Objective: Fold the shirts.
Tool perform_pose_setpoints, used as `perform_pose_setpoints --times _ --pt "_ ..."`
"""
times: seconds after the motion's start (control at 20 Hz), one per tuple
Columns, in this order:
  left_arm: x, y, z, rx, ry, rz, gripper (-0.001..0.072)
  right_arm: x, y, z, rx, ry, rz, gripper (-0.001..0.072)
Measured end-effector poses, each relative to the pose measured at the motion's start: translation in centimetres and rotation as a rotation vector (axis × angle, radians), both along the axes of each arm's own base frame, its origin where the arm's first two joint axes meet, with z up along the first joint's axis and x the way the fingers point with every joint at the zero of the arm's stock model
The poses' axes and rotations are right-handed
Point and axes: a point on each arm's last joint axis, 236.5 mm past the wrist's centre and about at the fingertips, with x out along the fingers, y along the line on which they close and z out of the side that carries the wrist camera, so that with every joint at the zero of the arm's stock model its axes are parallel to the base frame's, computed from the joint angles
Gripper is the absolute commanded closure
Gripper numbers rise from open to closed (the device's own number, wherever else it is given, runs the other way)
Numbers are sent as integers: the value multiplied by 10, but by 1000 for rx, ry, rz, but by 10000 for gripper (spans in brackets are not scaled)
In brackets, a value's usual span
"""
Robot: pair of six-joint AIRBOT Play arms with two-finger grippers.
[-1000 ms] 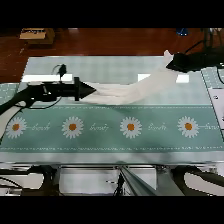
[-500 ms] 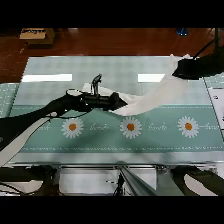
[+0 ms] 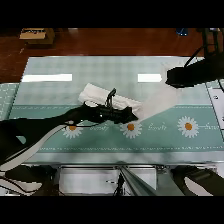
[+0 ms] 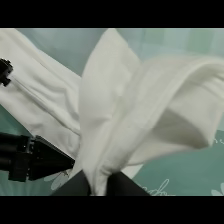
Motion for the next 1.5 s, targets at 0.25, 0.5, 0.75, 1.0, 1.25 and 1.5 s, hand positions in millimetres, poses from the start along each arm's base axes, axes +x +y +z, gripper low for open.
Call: perform_pose_setpoints --times 0.25,0.5,0.75,1.0,1.25,1.5 --pt "-17 -18 -8 -37 52 -2 688 -10 -3 17 -6 -49 -15 683" --pt "70 43 43 -157 -39 149 689 -19 -21 31 -55 -97 -43 683" --pt "158 198 147 -210 -322 355 688 -5 12 26 -11 -120 36 683" --pt "151 358 242 -169 -573 548 688 31 93 -29 18 -80 157 683" --pt "103 416 293 -114 -712 604 688 58 182 -119 90 -4 190 682" --pt "81 395 288 -44 -720 501 687 60 256 -181 262 71 148 682"
